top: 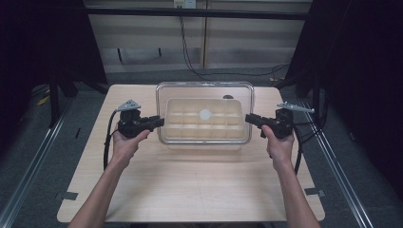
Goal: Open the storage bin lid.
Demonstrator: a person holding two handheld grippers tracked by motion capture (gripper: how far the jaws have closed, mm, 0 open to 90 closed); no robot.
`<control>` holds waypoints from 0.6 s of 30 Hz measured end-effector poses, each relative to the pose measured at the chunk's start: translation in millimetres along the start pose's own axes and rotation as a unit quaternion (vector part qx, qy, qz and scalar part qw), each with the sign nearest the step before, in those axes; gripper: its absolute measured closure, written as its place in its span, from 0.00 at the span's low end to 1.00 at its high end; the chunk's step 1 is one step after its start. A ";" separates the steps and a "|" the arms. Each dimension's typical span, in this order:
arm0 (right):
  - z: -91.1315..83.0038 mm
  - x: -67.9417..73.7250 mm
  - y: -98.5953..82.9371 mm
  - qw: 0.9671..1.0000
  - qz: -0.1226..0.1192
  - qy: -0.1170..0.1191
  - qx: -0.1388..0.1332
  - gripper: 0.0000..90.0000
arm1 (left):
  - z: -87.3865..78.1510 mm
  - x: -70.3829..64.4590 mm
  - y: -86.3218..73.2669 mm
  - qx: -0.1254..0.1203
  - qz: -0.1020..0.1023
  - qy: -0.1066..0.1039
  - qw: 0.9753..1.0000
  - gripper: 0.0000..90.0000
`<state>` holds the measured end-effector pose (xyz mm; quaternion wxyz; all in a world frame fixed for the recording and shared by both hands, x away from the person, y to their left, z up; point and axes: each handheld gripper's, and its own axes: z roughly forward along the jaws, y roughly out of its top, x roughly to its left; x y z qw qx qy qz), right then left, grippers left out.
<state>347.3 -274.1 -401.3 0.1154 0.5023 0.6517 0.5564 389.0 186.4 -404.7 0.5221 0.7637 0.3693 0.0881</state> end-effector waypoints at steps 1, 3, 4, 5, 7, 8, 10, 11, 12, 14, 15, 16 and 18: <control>-0.5 0.9 -0.5 1.000 0.000 0.002 0.000 0.83 | -1.6 -0.2 -0.1 0.001 0.003 0.001 1.000 0.79; -0.5 2.0 -1.5 1.000 -0.002 0.005 0.001 0.83 | -3.3 -1.6 -0.2 0.002 0.003 0.004 1.000 0.79; -0.6 2.6 -1.8 1.000 -0.002 0.005 0.002 0.83 | -5.1 -1.5 -0.4 0.002 0.007 0.006 1.000 0.79; -0.7 3.8 -2.4 1.000 -0.004 0.006 0.001 0.83 | -5.9 -1.4 -0.6 0.002 0.006 0.005 1.000 0.79; -1.2 4.9 -2.9 1.000 -0.006 0.009 0.000 0.83 | -7.9 -1.9 -1.3 0.001 0.006 0.006 1.000 0.79; -1.4 5.7 -3.0 1.000 -0.007 0.009 0.000 0.83 | -8.9 -2.8 -1.7 0.000 0.007 0.007 1.000 0.79; -1.9 7.0 -3.1 1.000 -0.007 0.006 0.002 0.83 | -10.1 -4.4 -2.2 -0.001 0.006 0.003 1.000 0.80; -1.9 7.2 -3.2 1.000 -0.009 0.001 0.006 0.82 | -11.1 -5.6 -2.4 -0.002 0.009 0.006 1.000 0.81; -1.8 7.2 -3.7 1.000 -0.007 0.002 0.005 0.82 | -12.0 -6.6 -2.8 -0.005 0.011 0.009 1.000 0.80; -2.2 7.5 -4.8 1.000 -0.007 0.006 0.003 0.83 | -13.9 -6.5 -3.5 -0.004 0.009 0.005 1.000 0.81; -2.9 8.2 -5.3 1.000 -0.006 0.006 0.004 0.83 | -14.5 -6.6 -3.8 -0.004 0.009 0.004 1.000 0.81; -3.3 8.8 -5.6 1.000 -0.006 0.008 0.005 0.83 | -15.4 -7.3 -4.8 -0.002 0.009 0.006 1.000 0.81; -4.2 10.4 -6.5 1.000 -0.010 0.009 0.003 0.83 | -16.8 -8.0 -6.3 -0.003 0.012 0.007 1.000 0.81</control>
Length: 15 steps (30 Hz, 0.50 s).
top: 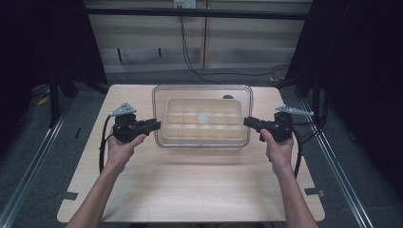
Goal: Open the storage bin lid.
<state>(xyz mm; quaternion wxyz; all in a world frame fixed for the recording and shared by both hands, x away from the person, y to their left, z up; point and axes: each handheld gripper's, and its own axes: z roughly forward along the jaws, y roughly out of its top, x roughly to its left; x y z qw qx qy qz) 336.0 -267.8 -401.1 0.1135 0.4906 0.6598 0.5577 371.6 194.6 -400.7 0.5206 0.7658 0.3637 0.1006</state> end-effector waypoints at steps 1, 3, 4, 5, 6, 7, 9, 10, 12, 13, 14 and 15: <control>-0.6 1.0 -0.6 1.000 0.001 0.000 0.000 0.83 | -0.5 0.0 -0.6 0.001 0.001 -0.001 1.000 0.81; -1.4 1.7 -1.8 1.000 0.001 0.003 0.000 0.83 | -0.9 -0.1 -2.7 0.000 0.001 -0.002 1.000 0.81; -1.7 1.8 -2.6 1.000 0.003 0.002 -0.001 0.83 | -0.9 0.1 -3.2 0.003 0.002 -0.002 1.000 0.81; -1.8 1.9 -3.3 1.000 0.005 0.004 -0.002 0.83 | -1.0 0.1 -3.7 0.003 0.003 -0.002 1.000 0.81; -1.6 1.7 -3.8 1.000 0.005 0.005 -0.002 0.83 | -1.4 -0.2 -4.5 0.001 -0.001 -0.001 1.000 0.81; -1.2 1.8 -3.9 1.000 0.003 0.005 0.001 0.83 | -2.1 -0.2 -4.9 0.000 -0.003 -0.003 1.000 0.81; -1.3 1.8 -3.9 1.000 0.003 0.008 0.001 0.83 | -3.8 -1.7 -5.7 -0.001 -0.003 -0.003 1.000 0.81; -1.4 1.7 -4.1 1.000 0.002 0.007 0.001 0.83 | -4.9 -2.4 -5.8 0.001 -0.002 -0.003 1.000 0.81; -2.0 2.4 -4.9 1.000 0.003 0.007 0.004 0.83 | -6.6 -3.7 -5.5 0.002 0.000 -0.003 1.000 0.81; -2.7 2.7 -5.9 1.000 0.004 0.011 0.003 0.83 | -7.3 -3.4 -5.2 0.002 0.000 -0.005 1.000 0.81; -3.3 3.3 -6.3 1.000 0.006 0.010 0.003 0.83 | -7.6 -3.3 -4.8 0.000 -0.002 -0.005 1.000 0.81; -3.7 3.8 -6.6 1.000 0.006 0.010 0.003 0.83 | -8.0 -3.3 -3.9 -0.003 -0.005 -0.005 1.000 0.81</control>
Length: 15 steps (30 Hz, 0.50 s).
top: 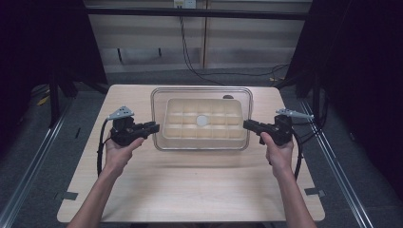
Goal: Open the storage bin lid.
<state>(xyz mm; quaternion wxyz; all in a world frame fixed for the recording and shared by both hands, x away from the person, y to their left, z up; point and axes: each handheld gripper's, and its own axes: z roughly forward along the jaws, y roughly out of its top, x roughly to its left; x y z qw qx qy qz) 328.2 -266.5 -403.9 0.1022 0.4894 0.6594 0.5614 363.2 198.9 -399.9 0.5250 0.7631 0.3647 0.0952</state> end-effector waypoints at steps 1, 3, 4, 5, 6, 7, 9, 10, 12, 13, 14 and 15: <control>-0.2 1.0 -0.3 1.000 -0.001 0.001 0.000 0.83 | -0.6 0.0 0.9 -0.002 -0.002 0.003 1.000 0.81; 0.0 2.6 -1.1 1.000 -0.005 0.000 0.002 0.83 | -1.5 0.5 1.6 -0.003 -0.002 0.003 1.000 0.81; 0.1 2.9 -1.3 1.000 -0.004 0.001 0.002 0.83 | -2.0 0.9 1.5 0.000 -0.001 0.004 1.000 0.81; 0.2 3.0 -1.3 1.000 -0.006 0.002 0.002 0.83 | -1.9 1.2 1.2 0.001 -0.001 0.004 1.000 0.81; 0.2 3.1 -1.2 1.000 -0.006 0.002 0.002 0.83 | -1.8 1.2 0.8 0.001 -0.002 0.004 1.000 0.81; 0.3 3.2 -1.1 1.000 -0.006 0.003 0.002 0.83 | -1.6 1.4 0.4 0.000 -0.004 0.006 1.000 0.81; 0.8 3.6 -0.7 1.000 -0.008 0.005 0.003 0.84 | -2.0 1.6 0.5 0.000 -0.003 0.011 1.000 0.81; 1.2 4.1 -0.6 1.000 -0.008 0.008 0.003 0.84 | -2.6 1.9 0.8 0.000 -0.004 0.014 1.000 0.81; 1.8 5.3 -0.2 1.000 -0.010 0.009 0.004 0.84 | -3.9 2.3 0.3 -0.001 -0.007 0.011 1.000 0.81; 1.6 5.6 -0.2 1.000 -0.010 0.010 0.004 0.84 | -4.0 1.9 -0.1 0.000 -0.006 0.011 1.000 0.81; 1.3 6.1 -0.1 1.000 -0.011 0.008 0.004 0.84 | -4.3 1.3 -0.4 0.002 -0.004 0.011 1.000 0.81; 0.6 6.7 0.1 1.000 -0.013 0.008 0.004 0.84 | -4.7 0.3 -1.0 0.002 -0.003 0.013 1.000 0.81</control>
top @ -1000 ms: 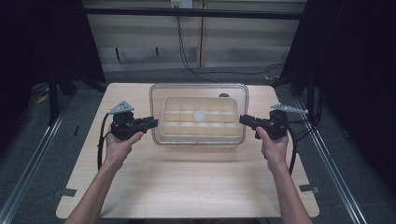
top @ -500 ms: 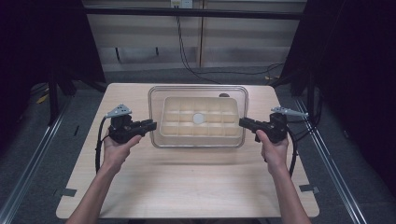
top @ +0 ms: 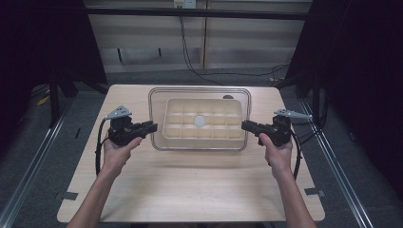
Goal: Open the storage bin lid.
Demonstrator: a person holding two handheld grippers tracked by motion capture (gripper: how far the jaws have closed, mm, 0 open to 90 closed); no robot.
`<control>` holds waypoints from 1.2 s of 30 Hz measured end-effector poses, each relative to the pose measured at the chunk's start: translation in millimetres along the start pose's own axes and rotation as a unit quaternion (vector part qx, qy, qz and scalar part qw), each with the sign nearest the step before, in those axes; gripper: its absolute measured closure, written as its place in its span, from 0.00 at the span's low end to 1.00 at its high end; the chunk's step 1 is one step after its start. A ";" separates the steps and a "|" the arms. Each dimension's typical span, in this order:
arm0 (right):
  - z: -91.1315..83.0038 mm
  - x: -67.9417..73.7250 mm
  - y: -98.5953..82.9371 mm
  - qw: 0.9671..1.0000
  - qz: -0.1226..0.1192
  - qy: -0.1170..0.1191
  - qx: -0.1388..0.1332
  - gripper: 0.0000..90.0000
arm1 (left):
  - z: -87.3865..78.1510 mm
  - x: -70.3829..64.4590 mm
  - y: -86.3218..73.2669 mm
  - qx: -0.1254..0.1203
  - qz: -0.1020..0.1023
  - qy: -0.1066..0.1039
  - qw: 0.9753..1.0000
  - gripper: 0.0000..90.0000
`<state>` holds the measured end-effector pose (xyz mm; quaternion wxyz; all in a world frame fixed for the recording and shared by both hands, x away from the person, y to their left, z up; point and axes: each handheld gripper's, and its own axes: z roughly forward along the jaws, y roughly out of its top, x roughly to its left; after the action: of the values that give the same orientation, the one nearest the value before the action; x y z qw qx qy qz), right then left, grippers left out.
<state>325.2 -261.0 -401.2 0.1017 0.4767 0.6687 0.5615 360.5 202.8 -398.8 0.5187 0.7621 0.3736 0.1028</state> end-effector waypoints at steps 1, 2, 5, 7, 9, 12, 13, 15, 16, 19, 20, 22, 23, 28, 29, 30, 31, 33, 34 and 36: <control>-1.0 0.9 -0.1 1.000 0.000 -0.001 -0.001 0.84 | -1.1 -1.2 -0.9 0.002 0.001 -0.001 1.000 0.81; -2.4 2.6 -0.4 1.000 0.001 -0.002 -0.001 0.84 | -1.9 -2.3 -1.6 0.000 0.000 0.000 1.000 0.81; -6.3 7.0 -1.9 1.000 0.003 -0.002 -0.004 0.84 | -6.8 -5.1 -4.5 0.000 0.000 -0.005 1.000 0.81; -9.9 11.3 -2.3 1.000 0.001 -0.002 -0.005 0.84 | -9.4 -6.4 -5.0 0.002 0.002 -0.008 1.000 0.81; -14.4 16.0 -1.9 1.000 -0.004 0.000 -0.005 0.85 | -12.2 -7.7 -5.0 0.004 0.006 -0.010 1.000 0.81; -18.5 19.0 -2.0 1.000 -0.006 0.002 -0.004 0.85 | -13.6 -10.3 -7.1 0.009 0.011 -0.011 1.000 0.81; -19.5 19.9 -2.9 1.000 -0.006 0.002 -0.004 0.85 | -14.1 -10.7 -7.9 0.009 0.014 -0.010 1.000 0.81; -19.9 21.9 -6.0 1.000 -0.007 0.002 0.001 0.85 | -14.3 -10.9 -9.0 0.011 0.008 -0.006 1.000 0.81; -19.7 22.4 -7.1 1.000 -0.010 0.000 0.004 0.85 | -14.1 -11.0 -9.1 0.013 0.009 -0.005 1.000 0.81; -21.5 24.0 -9.0 1.000 -0.012 -0.006 0.003 0.85 | -14.9 -14.9 -9.9 0.019 0.015 -0.006 1.000 0.81; -23.2 24.9 -9.4 1.000 -0.009 -0.006 -0.001 0.85 | -15.9 -17.0 -10.1 0.019 0.020 -0.005 1.000 0.81; -28.1 26.4 -10.1 1.000 -0.007 -0.003 -0.008 0.85 | -17.4 -18.3 -10.1 0.019 0.022 -0.011 1.000 0.81; -29.5 26.9 -10.2 1.000 -0.009 -0.003 -0.009 0.85 | -17.4 -19.7 -10.2 0.017 0.021 -0.014 1.000 0.81; -38.1 30.1 -11.4 1.000 -0.011 -0.010 -0.009 0.85 | -16.3 -24.7 -11.3 0.031 0.030 -0.016 0.999 0.81; -39.3 30.2 -12.2 1.000 -0.012 -0.010 -0.009 0.85 | -16.2 -25.5 -11.8 0.031 0.026 -0.018 0.999 0.81; -40.3 30.0 -13.2 1.000 -0.011 -0.009 -0.008 0.85 | -16.8 -26.1 -12.0 0.032 0.026 -0.019 0.999 0.81; -41.2 29.9 -14.4 1.000 -0.011 -0.009 -0.005 0.85 | -17.9 -26.9 -12.3 0.029 0.026 -0.023 0.999 0.82; -42.3 28.7 -17.6 1.000 -0.009 -0.009 -0.001 0.85 | -19.8 -29.3 -12.9 0.031 0.032 -0.024 0.999 0.82; -42.6 28.6 -18.8 1.000 -0.008 -0.009 -0.002 0.85 | -20.4 -31.1 -14.1 0.031 0.032 -0.026 0.999 0.82; -43.7 29.0 -22.8 1.000 -0.005 -0.014 -0.004 0.84 | -20.4 -33.2 -15.5 0.037 0.043 -0.021 0.998 0.82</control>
<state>268.8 -265.9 -393.7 0.1162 0.4807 0.6674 0.5567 319.0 197.8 -395.6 0.4926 0.7983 0.3333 0.0950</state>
